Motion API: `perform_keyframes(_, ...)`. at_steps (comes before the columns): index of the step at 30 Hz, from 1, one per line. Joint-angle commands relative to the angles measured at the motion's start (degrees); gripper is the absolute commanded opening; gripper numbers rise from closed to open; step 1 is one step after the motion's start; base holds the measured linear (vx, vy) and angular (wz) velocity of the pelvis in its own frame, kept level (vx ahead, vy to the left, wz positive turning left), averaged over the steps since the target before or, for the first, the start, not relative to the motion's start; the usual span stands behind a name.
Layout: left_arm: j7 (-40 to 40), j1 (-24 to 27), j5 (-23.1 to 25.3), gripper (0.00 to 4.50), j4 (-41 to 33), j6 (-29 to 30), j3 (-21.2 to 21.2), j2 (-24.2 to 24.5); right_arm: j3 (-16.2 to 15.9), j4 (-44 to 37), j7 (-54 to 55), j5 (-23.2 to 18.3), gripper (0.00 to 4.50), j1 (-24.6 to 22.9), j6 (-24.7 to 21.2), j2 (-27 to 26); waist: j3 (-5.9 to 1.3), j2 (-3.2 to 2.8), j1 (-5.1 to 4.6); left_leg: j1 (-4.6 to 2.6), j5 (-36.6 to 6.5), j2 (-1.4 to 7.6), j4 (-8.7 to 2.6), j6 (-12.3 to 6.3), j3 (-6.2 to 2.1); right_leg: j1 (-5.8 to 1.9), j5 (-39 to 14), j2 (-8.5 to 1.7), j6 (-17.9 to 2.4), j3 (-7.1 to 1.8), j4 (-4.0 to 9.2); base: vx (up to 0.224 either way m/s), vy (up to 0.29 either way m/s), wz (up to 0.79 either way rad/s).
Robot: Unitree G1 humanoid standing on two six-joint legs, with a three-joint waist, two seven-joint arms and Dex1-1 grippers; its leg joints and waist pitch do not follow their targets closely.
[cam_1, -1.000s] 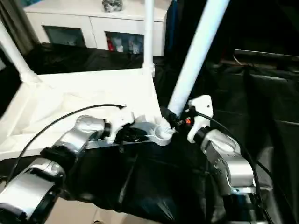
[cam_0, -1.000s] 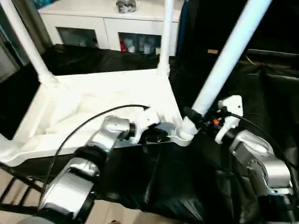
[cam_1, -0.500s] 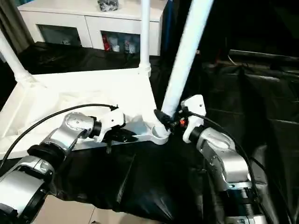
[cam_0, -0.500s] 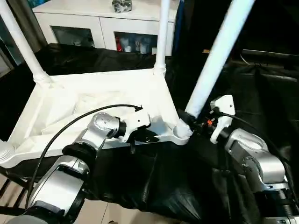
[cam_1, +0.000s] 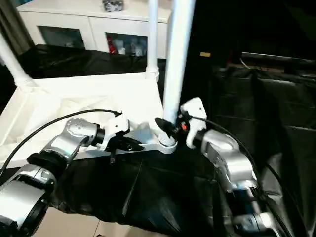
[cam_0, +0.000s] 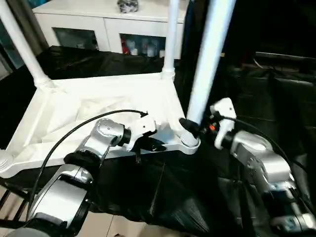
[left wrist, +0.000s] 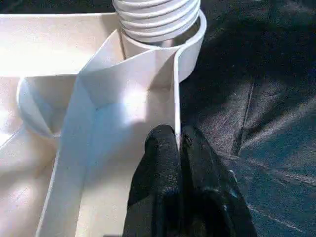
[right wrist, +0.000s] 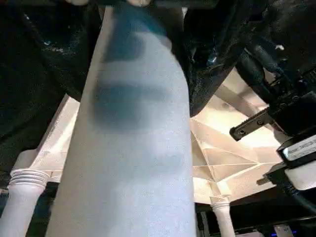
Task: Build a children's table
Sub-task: Insert table leg to table base
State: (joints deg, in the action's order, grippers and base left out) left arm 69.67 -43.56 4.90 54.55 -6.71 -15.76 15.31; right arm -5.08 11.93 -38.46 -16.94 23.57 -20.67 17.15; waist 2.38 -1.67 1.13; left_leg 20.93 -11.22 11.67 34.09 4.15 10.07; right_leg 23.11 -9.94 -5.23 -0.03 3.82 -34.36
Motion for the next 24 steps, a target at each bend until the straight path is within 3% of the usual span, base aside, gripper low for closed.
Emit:
perform_keyframes(1,2.49,1.9,-1.4,0.0,0.17,0.21,-0.15,-0.48,-1.62,2.37,-0.44,1.8,1.87,-0.32,-2.06,0.74,-3.33,1.06,0.2,-0.14,-9.63,1.05,-4.04,-2.99,0.04,-3.03,-13.65,-2.68,-12.97,-2.24,4.19,0.0,0.0,0.0)
perform_keyframes(5,0.87,2.18,-0.95,0.0,-0.08,0.3,0.02,-0.26,-2.58,1.45,-2.69,1.1,1.86,-1.41,-4.6,1.69,-3.31,0.97,0.33,-0.2,-9.9,1.05,-4.04,-3.18,0.1,-3.09,-13.02,-2.67,-13.1,-2.26,4.21,0.0,0.0,0.0)
perform_keyframes(6,-0.18,2.1,-0.69,0.0,0.25,0.35,0.36,-0.11,-3.24,0.33,-4.13,0.75,1.86,-2.58,-5.41,2.35,-3.32,0.7,0.35,-0.23,-10.02,1.01,-4.06,-2.98,0.09,-3.09,-13.3,-2.64,-13.06,-2.25,4.26,0.0,0.0,0.0)
perform_keyframes(11,-1.46,1.74,-0.51,0.0,0.48,0.51,0.86,0.09,-2.53,-0.87,-4.1,0.09,1.86,-3.92,-4.7,2.61,-3.31,0.85,0.79,-0.3,-10.63,1.04,-4.17,-2.6,0.08,-3.06,-14.69,-2.71,-12.45,-2.27,4.42,0.0,0.0,0.0)
perform_keyframes(17,-2.86,1.29,-0.38,0.0,0.16,0.63,1.47,0.65,0.97,0.02,-1.78,-0.38,1.86,-5.43,-0.35,0.81,-3.31,0.46,0.75,-0.31,-11.68,1.08,-4.33,-2.07,-0.04,-2.94,-15.28,-2.71,-12.21,-2.23,4.57,0.0,0.0,0.0)
perform_keyframes(24,-3.72,1.51,-0.61,0.0,0.21,1.07,1.82,0.55,6.37,1.9,-1.26,-4.19,1.86,-9.75,3.7,-1.86,-3.15,0.47,0.61,-0.4,-14.15,1.15,-4.61,-1.9,-0.11,-2.73,-17.84,-2.74,-11.72,-2.19,4.98,0.0,0.0,0.0)
